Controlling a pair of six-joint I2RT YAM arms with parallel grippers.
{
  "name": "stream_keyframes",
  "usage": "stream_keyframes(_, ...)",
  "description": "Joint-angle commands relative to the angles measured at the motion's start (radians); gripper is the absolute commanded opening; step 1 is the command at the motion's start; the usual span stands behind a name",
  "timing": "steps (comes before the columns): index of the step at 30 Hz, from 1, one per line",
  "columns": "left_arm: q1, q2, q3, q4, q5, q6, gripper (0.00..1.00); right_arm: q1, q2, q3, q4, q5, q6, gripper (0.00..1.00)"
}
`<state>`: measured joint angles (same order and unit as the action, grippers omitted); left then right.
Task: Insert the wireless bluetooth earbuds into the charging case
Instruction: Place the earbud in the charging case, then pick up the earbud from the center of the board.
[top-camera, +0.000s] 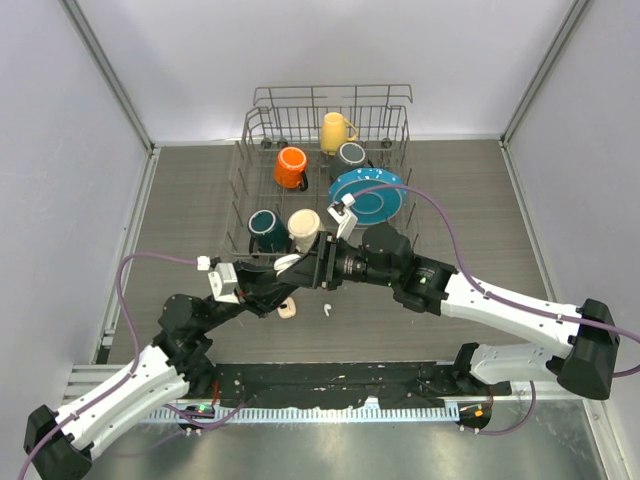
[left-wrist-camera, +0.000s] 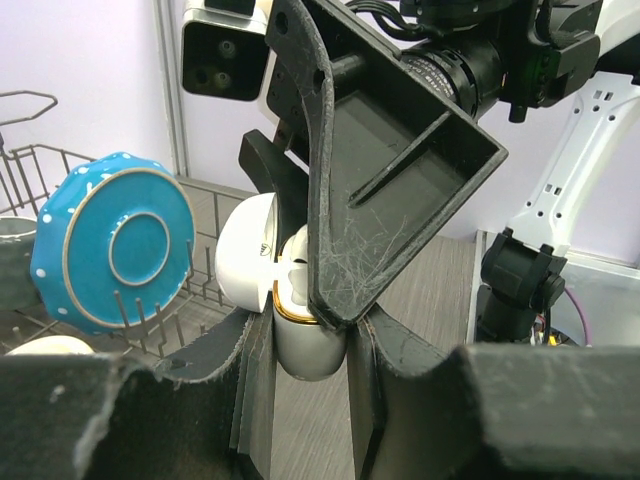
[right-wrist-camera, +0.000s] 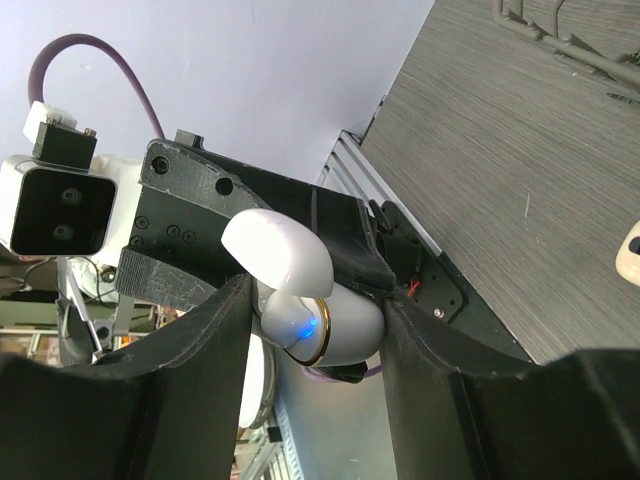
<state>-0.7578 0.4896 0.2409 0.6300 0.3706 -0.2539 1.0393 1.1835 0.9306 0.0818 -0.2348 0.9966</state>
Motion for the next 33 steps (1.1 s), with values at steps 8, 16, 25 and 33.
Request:
stream_keyframes(8,0.003,-0.036,0.014,0.019,-0.010,-0.001,0.00,0.007,0.015,0.099,-0.185,0.060,-0.139,0.46)
stream_keyframes(16,0.002,-0.069,-0.009,-0.004,-0.041,-0.001,0.00,0.007,-0.070,0.082,-0.177,0.134,-0.162,0.80)
stream_keyframes(25,0.003,-0.161,-0.041,-0.093,-0.085,0.002,0.00,0.007,-0.228,0.053,-0.252,0.284,-0.217,0.82)
stream_keyframes(33,0.002,-0.359,-0.068,-0.294,-0.177,0.011,0.00,0.008,-0.268,-0.035,-0.470,0.402,-0.210,0.65)
